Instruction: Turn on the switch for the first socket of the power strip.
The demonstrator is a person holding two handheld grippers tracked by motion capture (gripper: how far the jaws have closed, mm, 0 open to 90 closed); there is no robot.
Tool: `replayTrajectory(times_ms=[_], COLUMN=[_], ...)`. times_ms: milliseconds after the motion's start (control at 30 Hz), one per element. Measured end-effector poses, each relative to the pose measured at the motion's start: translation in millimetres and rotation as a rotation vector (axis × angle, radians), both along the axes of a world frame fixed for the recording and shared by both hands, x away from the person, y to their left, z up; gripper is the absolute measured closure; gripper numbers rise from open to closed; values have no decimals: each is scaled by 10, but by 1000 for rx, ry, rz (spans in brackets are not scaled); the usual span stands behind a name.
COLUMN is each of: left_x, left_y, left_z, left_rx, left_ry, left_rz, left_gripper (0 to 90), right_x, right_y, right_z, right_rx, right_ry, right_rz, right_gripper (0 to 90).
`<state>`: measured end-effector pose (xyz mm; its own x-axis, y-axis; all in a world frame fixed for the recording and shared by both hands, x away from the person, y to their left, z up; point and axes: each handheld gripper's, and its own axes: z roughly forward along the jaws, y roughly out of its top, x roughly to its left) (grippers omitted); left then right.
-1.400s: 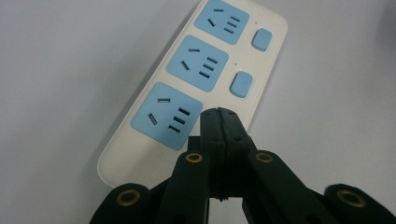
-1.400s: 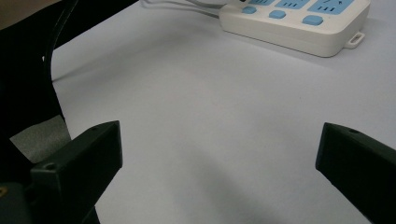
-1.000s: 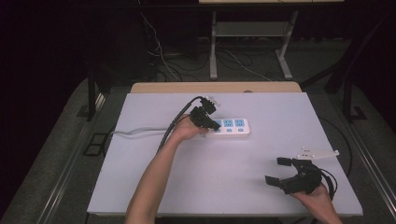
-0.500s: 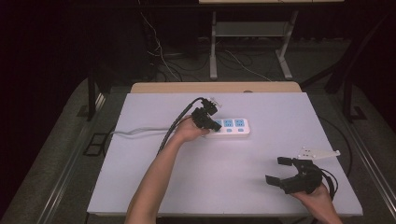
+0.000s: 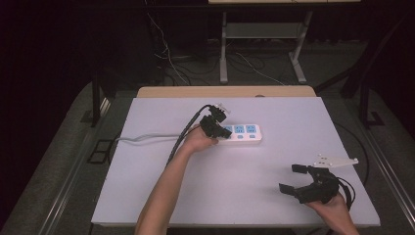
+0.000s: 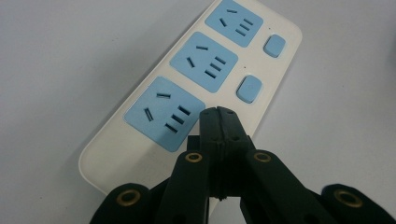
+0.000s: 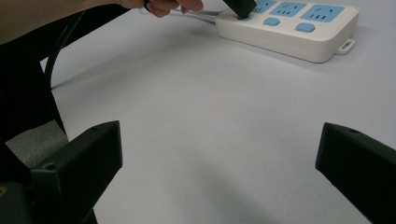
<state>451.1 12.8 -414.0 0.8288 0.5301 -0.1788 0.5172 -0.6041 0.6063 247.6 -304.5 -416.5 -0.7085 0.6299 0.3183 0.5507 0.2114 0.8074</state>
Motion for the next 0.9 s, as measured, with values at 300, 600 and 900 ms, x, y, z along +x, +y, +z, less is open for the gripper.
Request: replayTrajectory(times_ms=[300, 600, 900], left_x=[3, -12, -37], left_y=[57, 82, 166], left_z=[-36, -30, 65], left_rx=[-53, -55, -111], left_ry=[17, -4, -18], left_rz=[27, 47, 58], left_gripper=[895, 895, 894], right_x=[15, 11, 20], right_y=[-24, -19, -29], right_z=[-5, -3, -7], right_rx=[5, 8, 5], right_ry=[5, 2, 3], right_rz=[-10, -7, -7], right_gripper=[1, 1, 1])
